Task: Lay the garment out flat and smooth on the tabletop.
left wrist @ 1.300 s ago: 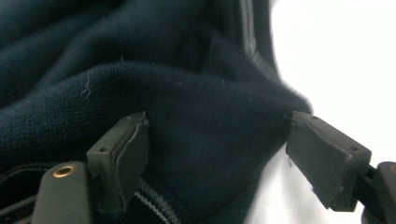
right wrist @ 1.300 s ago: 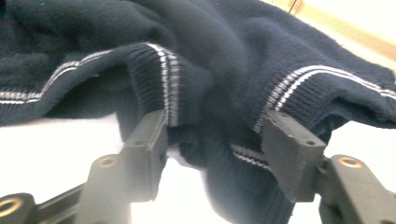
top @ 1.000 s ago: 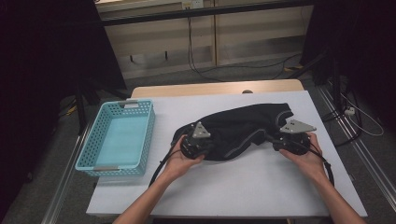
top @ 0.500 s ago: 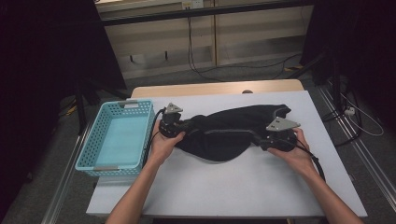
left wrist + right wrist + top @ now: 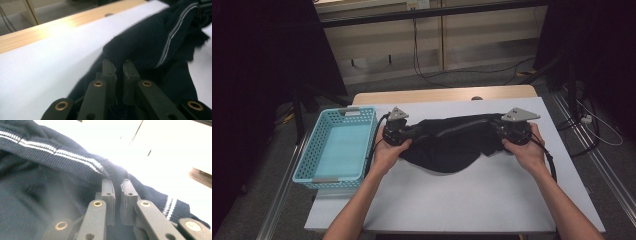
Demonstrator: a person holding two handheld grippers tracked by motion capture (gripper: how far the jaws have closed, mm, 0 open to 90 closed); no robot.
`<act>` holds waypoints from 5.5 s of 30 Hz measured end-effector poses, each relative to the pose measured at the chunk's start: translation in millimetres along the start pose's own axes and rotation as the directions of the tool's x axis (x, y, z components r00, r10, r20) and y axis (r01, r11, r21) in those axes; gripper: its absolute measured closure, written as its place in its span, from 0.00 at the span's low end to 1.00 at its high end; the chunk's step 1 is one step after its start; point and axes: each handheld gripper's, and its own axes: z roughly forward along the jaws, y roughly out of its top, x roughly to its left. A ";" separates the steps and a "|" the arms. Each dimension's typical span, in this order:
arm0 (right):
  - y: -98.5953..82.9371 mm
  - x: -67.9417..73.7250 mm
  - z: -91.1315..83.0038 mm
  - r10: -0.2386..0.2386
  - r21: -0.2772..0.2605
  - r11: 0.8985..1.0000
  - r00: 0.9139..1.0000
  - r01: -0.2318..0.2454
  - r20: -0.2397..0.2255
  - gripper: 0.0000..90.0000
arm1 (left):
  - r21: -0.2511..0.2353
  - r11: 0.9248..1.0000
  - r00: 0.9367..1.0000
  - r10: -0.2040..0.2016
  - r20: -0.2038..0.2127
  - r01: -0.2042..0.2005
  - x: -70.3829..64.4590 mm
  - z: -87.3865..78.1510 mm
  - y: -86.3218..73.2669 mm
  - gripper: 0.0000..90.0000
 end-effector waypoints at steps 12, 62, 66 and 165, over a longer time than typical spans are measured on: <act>-11.5 -1.7 37.5 0.037 0.072 0.997 0.998 -0.034 -0.045 0.73 | 0.118 0.993 0.999 -0.013 0.035 0.009 6.3 28.1 -19.5 0.77; -45.6 17.3 -2.8 0.126 0.285 0.957 0.969 -0.062 -0.212 0.74 | 0.205 0.973 0.981 0.069 0.182 -0.107 -28.5 -1.4 -71.4 0.90; -50.0 25.0 -16.7 0.128 0.284 0.957 0.962 -0.056 -0.240 0.74 | 0.212 0.970 0.977 0.079 0.196 -0.121 -33.6 -8.3 -76.2 0.90; -39.4 9.1 -41.0 0.084 0.090 0.993 0.991 -0.074 -0.104 0.94 | 0.060 0.946 0.933 0.301 0.197 -0.318 -77.8 -26.2 -51.6 0.75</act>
